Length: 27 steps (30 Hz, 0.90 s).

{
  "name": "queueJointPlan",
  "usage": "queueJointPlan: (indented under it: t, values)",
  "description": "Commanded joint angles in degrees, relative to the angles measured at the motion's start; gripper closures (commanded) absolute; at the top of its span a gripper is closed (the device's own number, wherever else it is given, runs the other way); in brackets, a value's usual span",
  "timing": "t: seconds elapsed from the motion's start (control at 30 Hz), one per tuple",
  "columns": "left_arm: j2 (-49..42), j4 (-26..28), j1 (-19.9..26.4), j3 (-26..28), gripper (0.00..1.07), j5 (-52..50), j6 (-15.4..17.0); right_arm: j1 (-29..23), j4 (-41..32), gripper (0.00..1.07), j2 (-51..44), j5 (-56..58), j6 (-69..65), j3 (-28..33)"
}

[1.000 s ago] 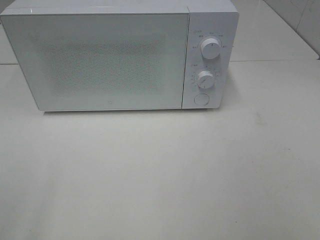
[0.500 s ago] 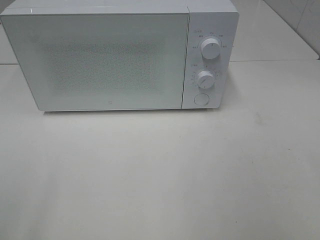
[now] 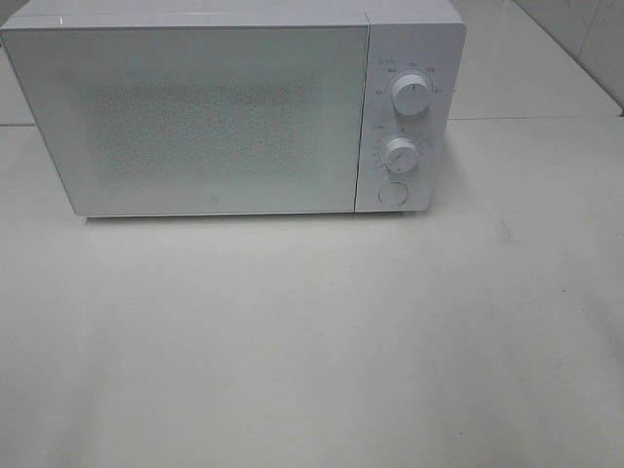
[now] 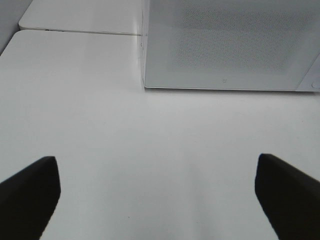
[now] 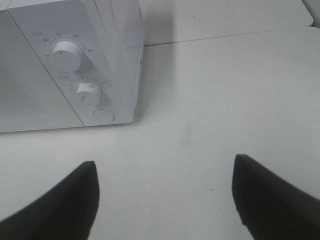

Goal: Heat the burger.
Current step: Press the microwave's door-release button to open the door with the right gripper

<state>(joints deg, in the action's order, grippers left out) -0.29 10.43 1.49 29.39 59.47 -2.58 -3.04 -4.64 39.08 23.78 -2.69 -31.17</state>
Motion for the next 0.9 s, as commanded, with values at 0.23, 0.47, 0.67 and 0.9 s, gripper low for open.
queueJointPlan:
  t: [0.23, 0.47, 0.67, 0.9]
  values:
    - [-1.1, 0.4, 0.3, 0.0, 0.09, -0.7, 0.2, 0.3, 0.1, 0.35, 12.8, -15.5, -1.1, -0.2]
    - [-1.1, 0.4, 0.3, 0.0, 0.09, -0.7, 0.2, 0.3, 0.3, 0.35, 19.3, -22.5, -1.1, -0.2]
    - [-1.1, 0.4, 0.3, 0.0, 0.09, -0.7, 0.2, 0.3, 0.8, 0.35, 24.3, -32.4, -1.1, 1.5]
    - [-1.1, 0.4, 0.3, 0.0, 0.09, -0.7, 0.2, 0.2, 0.5, 0.35, 29.3, -56.7, -1.1, 9.6]
